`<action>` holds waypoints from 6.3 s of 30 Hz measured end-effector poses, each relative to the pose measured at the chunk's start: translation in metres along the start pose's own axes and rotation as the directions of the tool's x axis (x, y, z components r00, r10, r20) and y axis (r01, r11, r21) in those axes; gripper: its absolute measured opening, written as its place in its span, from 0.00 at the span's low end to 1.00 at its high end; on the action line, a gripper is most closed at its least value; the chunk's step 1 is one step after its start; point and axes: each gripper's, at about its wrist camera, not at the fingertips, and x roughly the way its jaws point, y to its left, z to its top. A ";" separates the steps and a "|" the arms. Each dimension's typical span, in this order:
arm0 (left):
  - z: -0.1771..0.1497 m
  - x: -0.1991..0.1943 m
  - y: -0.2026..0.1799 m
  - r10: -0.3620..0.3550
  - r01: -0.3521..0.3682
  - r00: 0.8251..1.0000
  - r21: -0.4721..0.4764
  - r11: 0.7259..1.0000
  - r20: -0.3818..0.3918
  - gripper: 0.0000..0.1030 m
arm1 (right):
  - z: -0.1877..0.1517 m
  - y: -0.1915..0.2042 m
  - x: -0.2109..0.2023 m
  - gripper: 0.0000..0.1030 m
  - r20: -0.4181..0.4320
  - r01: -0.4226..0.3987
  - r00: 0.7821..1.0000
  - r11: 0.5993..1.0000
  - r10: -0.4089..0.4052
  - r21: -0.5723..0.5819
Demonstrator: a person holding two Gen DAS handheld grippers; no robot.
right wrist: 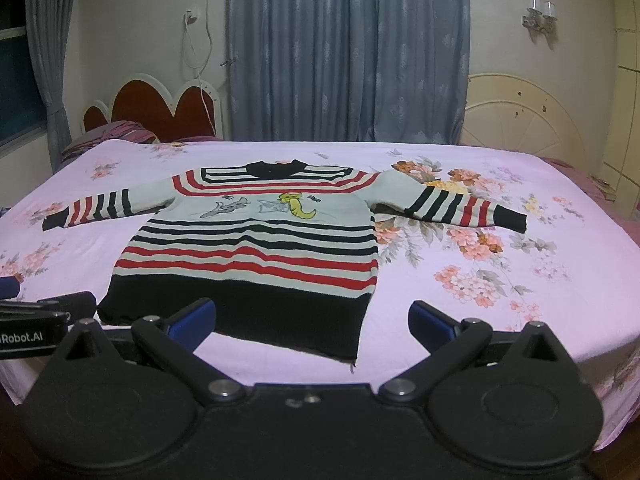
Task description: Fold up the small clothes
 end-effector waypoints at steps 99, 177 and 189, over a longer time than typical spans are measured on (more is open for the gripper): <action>0.060 0.078 -0.013 -0.033 0.033 0.999 0.044 0.998 0.009 1.00 | 0.051 -0.021 0.075 0.99 0.007 0.059 0.998 0.996 -0.059 0.061; 0.171 0.422 -0.038 -0.090 0.053 0.966 -0.156 0.986 -0.241 0.78 | 0.177 -0.098 0.421 0.07 -0.004 -0.218 0.976 0.972 0.219 0.082; 0.163 0.445 0.007 -0.251 0.189 0.934 -0.245 0.951 -0.254 0.79 | 0.139 0.023 0.451 0.53 -0.203 -0.322 0.931 0.944 0.304 -0.063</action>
